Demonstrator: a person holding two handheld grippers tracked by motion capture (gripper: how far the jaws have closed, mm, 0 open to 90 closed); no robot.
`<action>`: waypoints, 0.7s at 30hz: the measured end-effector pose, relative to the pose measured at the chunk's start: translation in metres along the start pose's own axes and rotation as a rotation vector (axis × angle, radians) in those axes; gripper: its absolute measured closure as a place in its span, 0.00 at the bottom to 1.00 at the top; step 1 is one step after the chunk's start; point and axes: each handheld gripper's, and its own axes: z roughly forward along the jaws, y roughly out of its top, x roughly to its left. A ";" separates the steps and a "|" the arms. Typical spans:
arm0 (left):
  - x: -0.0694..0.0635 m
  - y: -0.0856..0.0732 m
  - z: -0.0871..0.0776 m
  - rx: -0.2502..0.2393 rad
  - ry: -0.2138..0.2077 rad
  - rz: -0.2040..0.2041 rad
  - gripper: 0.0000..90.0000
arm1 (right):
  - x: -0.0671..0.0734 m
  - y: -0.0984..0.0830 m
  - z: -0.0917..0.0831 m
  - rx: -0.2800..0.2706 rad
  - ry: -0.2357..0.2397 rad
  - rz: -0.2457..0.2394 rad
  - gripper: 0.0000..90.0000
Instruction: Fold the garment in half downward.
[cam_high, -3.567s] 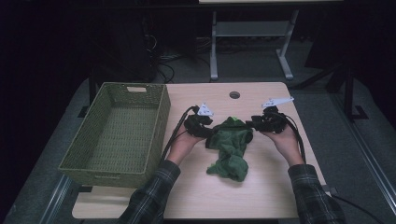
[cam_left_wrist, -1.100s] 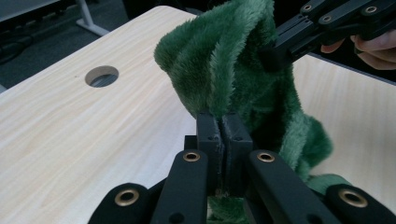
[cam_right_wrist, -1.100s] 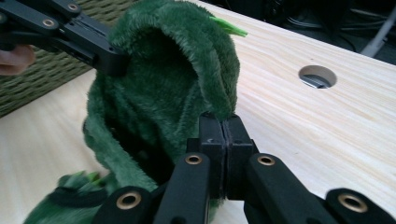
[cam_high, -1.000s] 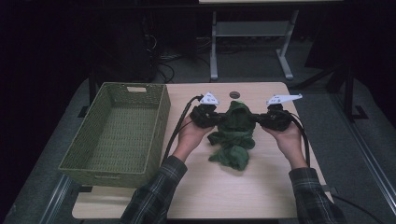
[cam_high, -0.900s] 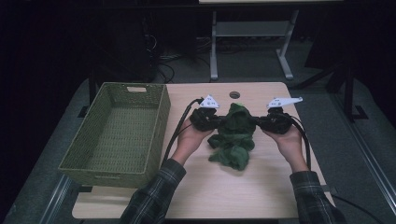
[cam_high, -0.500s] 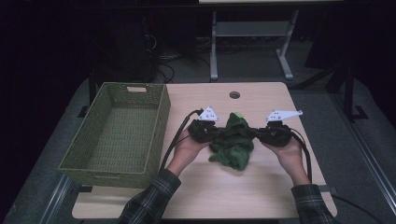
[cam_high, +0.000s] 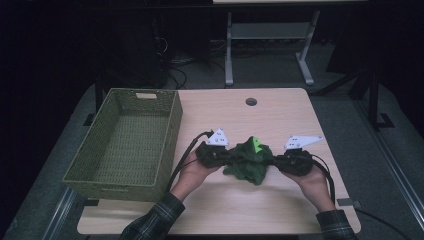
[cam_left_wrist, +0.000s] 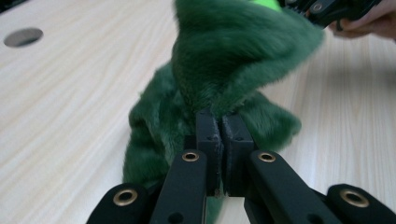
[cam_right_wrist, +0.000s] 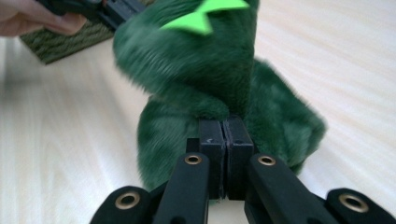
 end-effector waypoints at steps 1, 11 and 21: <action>-0.002 -0.003 0.000 0.007 -0.005 0.002 0.97 | 0.001 -0.001 0.000 0.007 0.001 -0.004 0.98; -0.019 -0.022 0.011 0.097 -0.043 0.043 0.97 | 0.020 -0.018 -0.001 0.045 0.027 0.005 0.98; -0.023 -0.033 0.029 0.169 -0.059 0.064 0.97 | 0.017 -0.037 0.015 0.155 0.020 0.021 0.98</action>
